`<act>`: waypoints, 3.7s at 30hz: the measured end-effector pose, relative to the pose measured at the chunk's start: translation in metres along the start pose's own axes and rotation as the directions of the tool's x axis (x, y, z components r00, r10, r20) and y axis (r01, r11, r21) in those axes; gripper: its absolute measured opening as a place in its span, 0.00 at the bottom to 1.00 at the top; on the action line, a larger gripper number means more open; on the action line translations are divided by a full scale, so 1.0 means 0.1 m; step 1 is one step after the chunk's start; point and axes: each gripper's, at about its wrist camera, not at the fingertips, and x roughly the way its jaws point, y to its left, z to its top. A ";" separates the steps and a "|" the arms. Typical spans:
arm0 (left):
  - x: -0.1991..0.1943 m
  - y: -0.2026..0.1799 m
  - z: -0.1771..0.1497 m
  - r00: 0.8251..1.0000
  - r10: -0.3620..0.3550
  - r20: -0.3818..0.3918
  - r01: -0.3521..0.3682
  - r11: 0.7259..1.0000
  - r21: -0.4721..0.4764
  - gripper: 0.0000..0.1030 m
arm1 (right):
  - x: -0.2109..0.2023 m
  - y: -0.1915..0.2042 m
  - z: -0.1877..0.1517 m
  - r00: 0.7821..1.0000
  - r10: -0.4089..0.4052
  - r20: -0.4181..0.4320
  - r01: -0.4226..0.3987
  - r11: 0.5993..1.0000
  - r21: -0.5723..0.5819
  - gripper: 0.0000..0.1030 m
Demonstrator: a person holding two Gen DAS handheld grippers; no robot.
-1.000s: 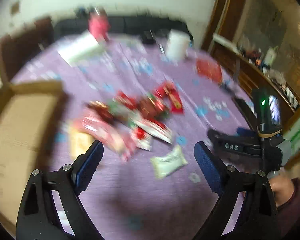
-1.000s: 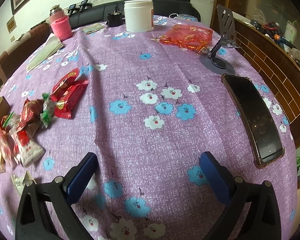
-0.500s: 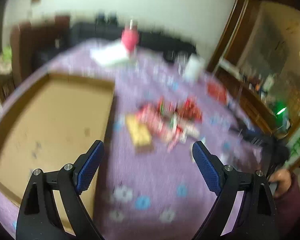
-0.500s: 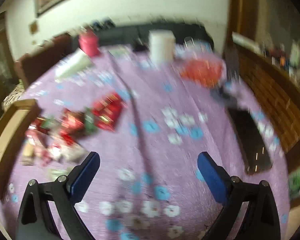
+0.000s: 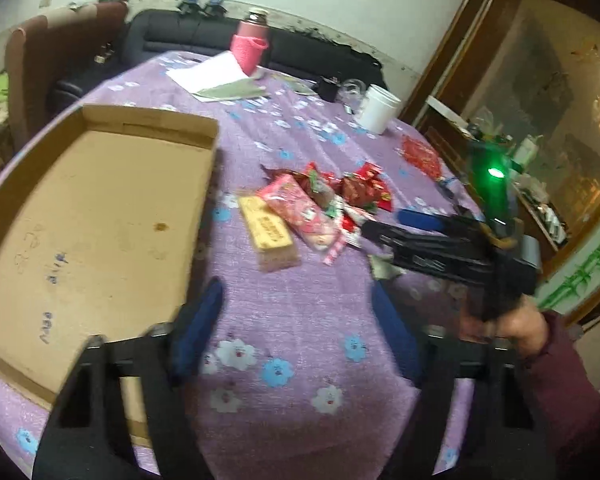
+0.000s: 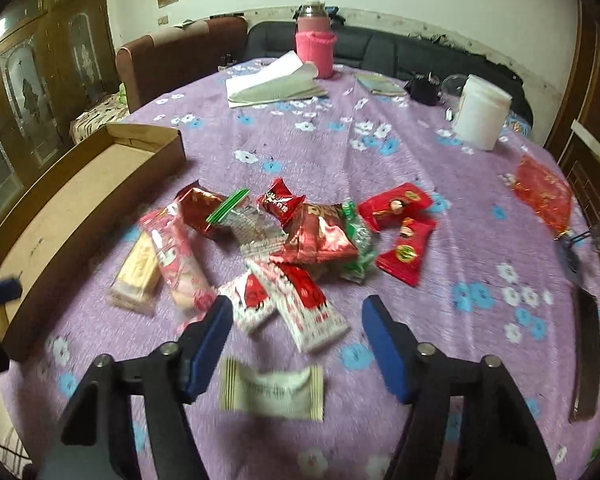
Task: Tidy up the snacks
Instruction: 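Grasp the pink character snack pack with left tool while right grasps white red-label packet, then carry both packs over the cardboard box and open both tools to drop them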
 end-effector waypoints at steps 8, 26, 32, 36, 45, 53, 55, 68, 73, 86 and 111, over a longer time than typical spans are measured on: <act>0.17 -0.13 0.15 0.998 -0.045 -0.052 0.044 0.999 -0.017 0.51 | 0.14 -0.16 0.00 0.992 0.118 -0.035 -0.114 0.988 0.100 0.27; 1.28 -0.36 0.67 0.981 0.137 -0.136 -0.131 0.990 0.049 0.51 | 0.00 -0.43 -0.20 0.980 0.184 0.077 -0.195 0.962 0.190 0.22; 1.49 -0.37 0.66 0.974 0.168 -0.149 -0.156 0.984 0.091 0.37 | 0.02 -0.48 -0.22 0.967 0.243 0.073 -0.253 0.943 0.215 0.25; 1.38 -0.34 0.68 0.983 0.115 -0.143 -0.105 0.992 0.071 0.22 | 0.04 -0.45 -0.21 0.965 0.253 0.067 -0.262 0.943 0.206 0.38; 0.79 -0.27 0.59 0.996 -0.030 -0.082 0.030 1.000 -0.002 0.22 | 0.06 -0.44 -0.17 0.965 0.247 0.088 -0.260 0.944 0.204 0.48; 0.35 -0.11 0.48 0.997 -0.071 -0.033 0.070 0.997 -0.041 0.22 | 0.24 -0.32 0.01 0.971 0.237 0.029 -0.238 0.953 0.186 0.34; 0.24 -0.01 0.46 0.998 -0.063 -0.018 0.062 0.997 -0.055 0.22 | 0.23 -0.30 -0.02 0.968 0.251 0.014 -0.248 0.948 0.199 0.27; -0.19 0.86 0.36 0.995 0.096 0.028 -0.090 0.979 -0.182 0.22 | -0.46 0.18 0.01 0.936 0.341 0.084 -0.349 0.928 0.129 0.24; -0.29 1.14 0.24 0.978 0.208 0.007 -0.202 0.953 -0.226 0.22 | -0.38 0.77 0.16 0.888 0.459 0.037 -0.460 0.884 0.078 0.24; -0.50 1.50 0.11 0.964 0.265 -0.038 -0.263 0.916 -0.303 0.22 | 0.09 2.03 0.27 0.832 0.542 -0.121 -0.549 0.835 -0.040 0.26; -0.58 0.94 0.24 0.983 0.186 0.002 -0.180 0.952 -0.246 0.44 | -0.66 -0.34 -0.34 0.972 0.219 0.091 -0.234 0.946 0.225 0.48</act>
